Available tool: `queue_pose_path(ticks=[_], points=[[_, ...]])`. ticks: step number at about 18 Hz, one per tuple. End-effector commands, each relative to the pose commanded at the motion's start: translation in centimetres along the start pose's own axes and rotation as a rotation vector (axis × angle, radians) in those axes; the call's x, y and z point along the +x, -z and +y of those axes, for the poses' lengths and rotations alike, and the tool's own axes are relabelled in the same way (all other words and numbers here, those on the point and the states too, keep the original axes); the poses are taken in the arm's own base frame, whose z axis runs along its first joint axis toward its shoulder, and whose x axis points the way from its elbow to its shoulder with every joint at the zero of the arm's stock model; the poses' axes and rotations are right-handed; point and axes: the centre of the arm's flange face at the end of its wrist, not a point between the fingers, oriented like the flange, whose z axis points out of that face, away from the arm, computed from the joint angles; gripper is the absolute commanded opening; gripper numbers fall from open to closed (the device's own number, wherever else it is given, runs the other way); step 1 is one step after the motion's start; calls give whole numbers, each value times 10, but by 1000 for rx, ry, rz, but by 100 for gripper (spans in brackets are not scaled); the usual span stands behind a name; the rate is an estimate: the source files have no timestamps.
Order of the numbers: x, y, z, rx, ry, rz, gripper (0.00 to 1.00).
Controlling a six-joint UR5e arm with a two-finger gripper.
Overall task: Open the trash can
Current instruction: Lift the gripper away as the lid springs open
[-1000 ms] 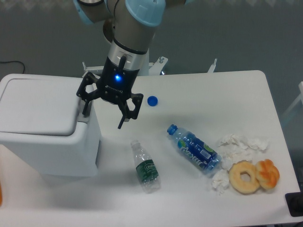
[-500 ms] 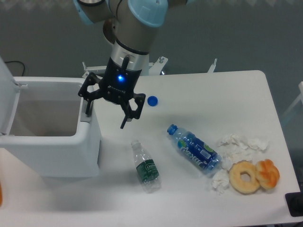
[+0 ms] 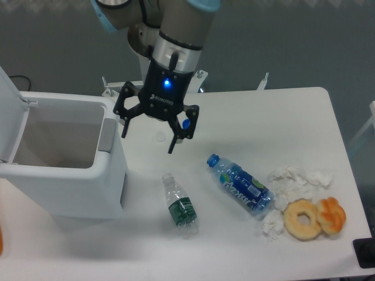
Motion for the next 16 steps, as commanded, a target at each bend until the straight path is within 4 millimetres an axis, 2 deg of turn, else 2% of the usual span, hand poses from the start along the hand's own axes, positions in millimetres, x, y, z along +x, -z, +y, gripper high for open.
queue_pose_path(ticks=[3, 8, 12, 16], points=[[-15, -1, 2, -55, -24, -103, 100], [-46, -28, 20, -228, -173, -225, 100], [-51, -40, 34, -296, -254, -236, 100], [-51, -43, 38, -307, -261, -230, 100]])
